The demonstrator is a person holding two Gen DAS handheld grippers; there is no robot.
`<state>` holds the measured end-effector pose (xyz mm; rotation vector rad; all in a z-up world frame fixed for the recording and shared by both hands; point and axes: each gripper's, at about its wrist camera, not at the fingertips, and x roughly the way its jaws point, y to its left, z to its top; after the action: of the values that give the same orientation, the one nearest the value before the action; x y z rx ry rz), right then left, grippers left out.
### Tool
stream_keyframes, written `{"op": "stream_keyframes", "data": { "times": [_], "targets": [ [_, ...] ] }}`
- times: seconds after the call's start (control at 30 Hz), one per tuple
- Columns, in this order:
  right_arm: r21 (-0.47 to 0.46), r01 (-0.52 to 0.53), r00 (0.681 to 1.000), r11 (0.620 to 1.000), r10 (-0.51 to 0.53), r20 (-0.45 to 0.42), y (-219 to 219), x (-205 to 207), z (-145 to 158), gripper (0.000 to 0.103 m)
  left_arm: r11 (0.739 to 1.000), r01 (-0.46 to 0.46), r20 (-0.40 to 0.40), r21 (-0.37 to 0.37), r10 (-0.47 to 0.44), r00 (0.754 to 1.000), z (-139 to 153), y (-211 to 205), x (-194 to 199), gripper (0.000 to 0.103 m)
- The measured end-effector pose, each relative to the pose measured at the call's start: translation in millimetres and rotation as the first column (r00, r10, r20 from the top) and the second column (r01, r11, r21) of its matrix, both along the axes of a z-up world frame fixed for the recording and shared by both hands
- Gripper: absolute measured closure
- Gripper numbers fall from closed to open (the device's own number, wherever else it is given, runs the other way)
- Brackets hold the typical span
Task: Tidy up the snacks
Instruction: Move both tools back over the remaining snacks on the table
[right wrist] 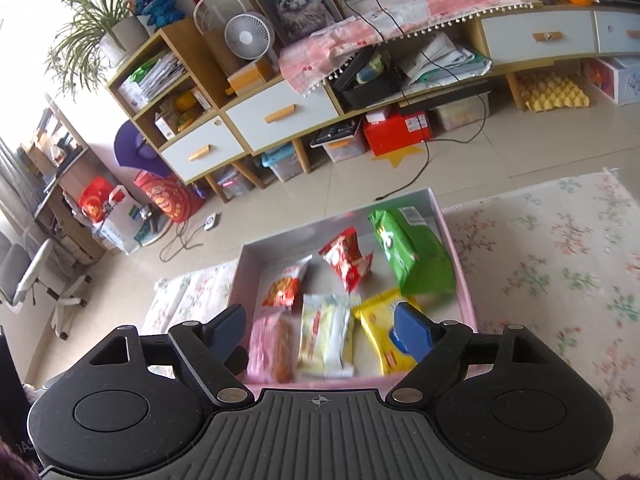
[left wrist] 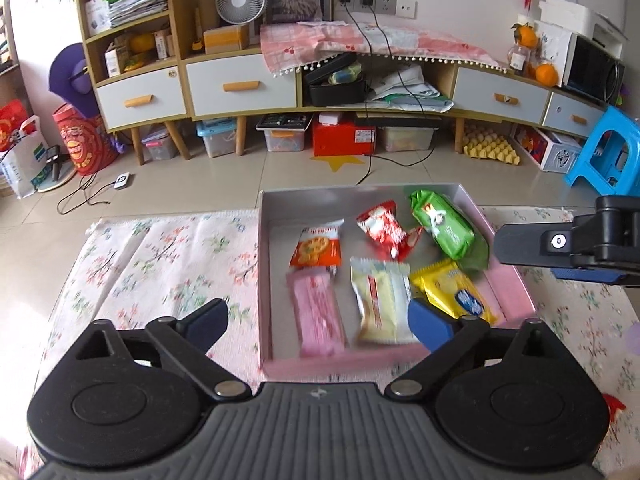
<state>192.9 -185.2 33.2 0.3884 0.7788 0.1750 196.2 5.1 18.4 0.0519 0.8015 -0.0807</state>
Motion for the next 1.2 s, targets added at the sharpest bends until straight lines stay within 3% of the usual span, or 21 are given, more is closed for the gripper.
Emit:
{"op": "stream_keyframes", "data": {
  "times": [0.23,0.5,0.8,0.93,1.0,1.1,1.2],
  "targets": [
    [-0.091,-0.001,1.0,0.996,-0.001,-0.02,1.7,-35.4,10.1,0.014,0.999,-0.047,-0.049,0.025,0.048,0.998,3.1,3.2,-23.8,0.0],
    [-0.171,0.034,0.992,0.985,-0.055,-0.118,1.2,-68.7,2.4,0.013,0.995,-0.094,-0.151,-0.036,0.088,0.985,-4.5,4.0,-63.0,0.001],
    [-0.135,0.067,0.978,0.989,-0.092,-0.186,-14.9,-100.6,-31.1,0.013,0.975,-0.194,-0.247,-0.105,0.163,0.955,-33.8,2.1,-91.1,0.001],
    [-0.146,0.116,0.949,0.983,-0.153,-0.277,-27.1,-101.9,-50.8,0.013,0.945,-0.26,-0.351,-0.199,0.179,0.919,-52.6,5.8,-101.1,0.001],
    [-0.106,0.148,0.936,0.983,-0.174,-0.306,-34.8,-100.2,-58.6,0.013,0.928,-0.29,-0.392,-0.233,0.184,0.902,-61.4,5.9,-101.5,0.003],
    [-0.048,0.197,0.911,0.979,-0.2,-0.361,-45.2,-98.1,-70.9,0.013,0.927,-0.322,-0.406,-0.195,0.222,0.886,-70.9,-0.3,-105.9,0.008],
    [-0.045,0.226,0.893,0.973,-0.225,-0.391,-46.1,-98.3,-78.3,0.013,0.929,-0.333,-0.402,-0.161,0.247,0.882,-75.4,-3.2,-107.9,0.014]
  ]
}}
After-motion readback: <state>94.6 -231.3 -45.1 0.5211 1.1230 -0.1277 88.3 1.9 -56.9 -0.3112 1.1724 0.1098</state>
